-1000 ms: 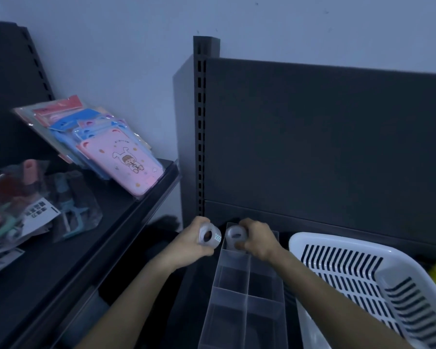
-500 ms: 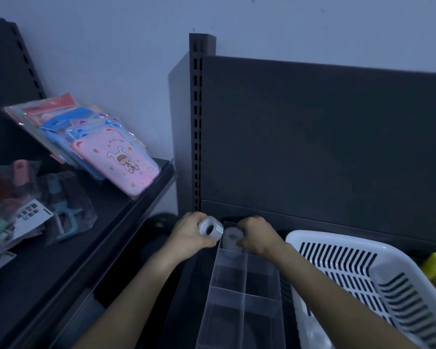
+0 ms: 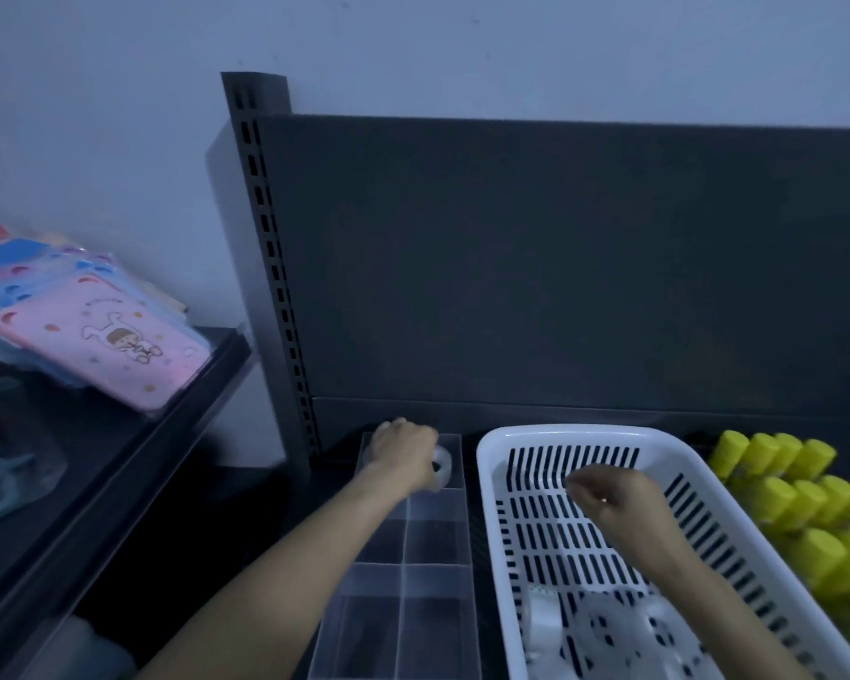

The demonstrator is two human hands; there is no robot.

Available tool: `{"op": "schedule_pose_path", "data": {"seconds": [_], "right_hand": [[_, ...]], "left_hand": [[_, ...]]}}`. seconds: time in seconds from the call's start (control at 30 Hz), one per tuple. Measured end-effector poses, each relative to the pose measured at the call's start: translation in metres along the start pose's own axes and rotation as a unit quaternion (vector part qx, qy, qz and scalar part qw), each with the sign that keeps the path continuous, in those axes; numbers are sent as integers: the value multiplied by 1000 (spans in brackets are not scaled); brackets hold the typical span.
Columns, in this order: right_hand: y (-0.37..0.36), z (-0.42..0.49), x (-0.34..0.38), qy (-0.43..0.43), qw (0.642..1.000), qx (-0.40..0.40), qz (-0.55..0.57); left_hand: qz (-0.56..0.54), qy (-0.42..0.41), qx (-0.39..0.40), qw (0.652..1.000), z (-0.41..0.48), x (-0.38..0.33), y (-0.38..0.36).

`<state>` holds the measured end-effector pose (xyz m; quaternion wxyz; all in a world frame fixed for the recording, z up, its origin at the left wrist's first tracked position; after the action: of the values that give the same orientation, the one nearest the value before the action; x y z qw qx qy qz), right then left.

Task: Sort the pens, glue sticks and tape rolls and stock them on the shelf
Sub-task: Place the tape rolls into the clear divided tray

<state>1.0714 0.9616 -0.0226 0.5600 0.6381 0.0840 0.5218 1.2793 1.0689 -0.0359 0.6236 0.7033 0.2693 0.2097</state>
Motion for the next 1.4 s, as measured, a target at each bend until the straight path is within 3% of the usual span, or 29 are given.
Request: {"op": "schedule_pose_path", "data": {"seconds": [0.13,0.27,0.47,0.57,0.67,0.87,1.13,1.3,1.4], "right_hand": [[-1,-8,-10,-4,1000,17,-3],[7,-15,-15,-9,999,34,-21],[40,-36,-33,-52,995,63,-56],[48,-48,-43,-64,988,107,-87],[50,-60,-52,-60,981,152,-105],[47,-74,-62,-52,962,223,-148],[31,-76,-56,10,931,307,-197],[29,-70,-51,72,923,297,-231],[26,-69,-54,95,922,281,-250]], "left_hand": [[67,-6,13,998,10,1,-11],[16,1,33,999,9,0,-4],[-121,-91,-79,985,-42,-40,26],[-164,-176,-24,970,-70,-82,20],[-123,-231,59,963,-84,-112,8],[0,-244,195,950,-97,-133,-19],[-41,-256,195,946,-98,-150,-30],[-56,-258,178,948,-97,-156,-22],[-44,-251,124,959,-98,-154,-15]]}}
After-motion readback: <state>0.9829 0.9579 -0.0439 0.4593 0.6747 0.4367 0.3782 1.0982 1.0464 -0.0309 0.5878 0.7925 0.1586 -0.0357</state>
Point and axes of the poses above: each hand's wrist, its own z-axis towards the middle knuckle, its own y-axis out of the back of the hand, x = y × z, the point moved 3 cm from there along z, towards the middle knuckle, and after that the axes turned 5 degrees about y, right-handed, at the moved point
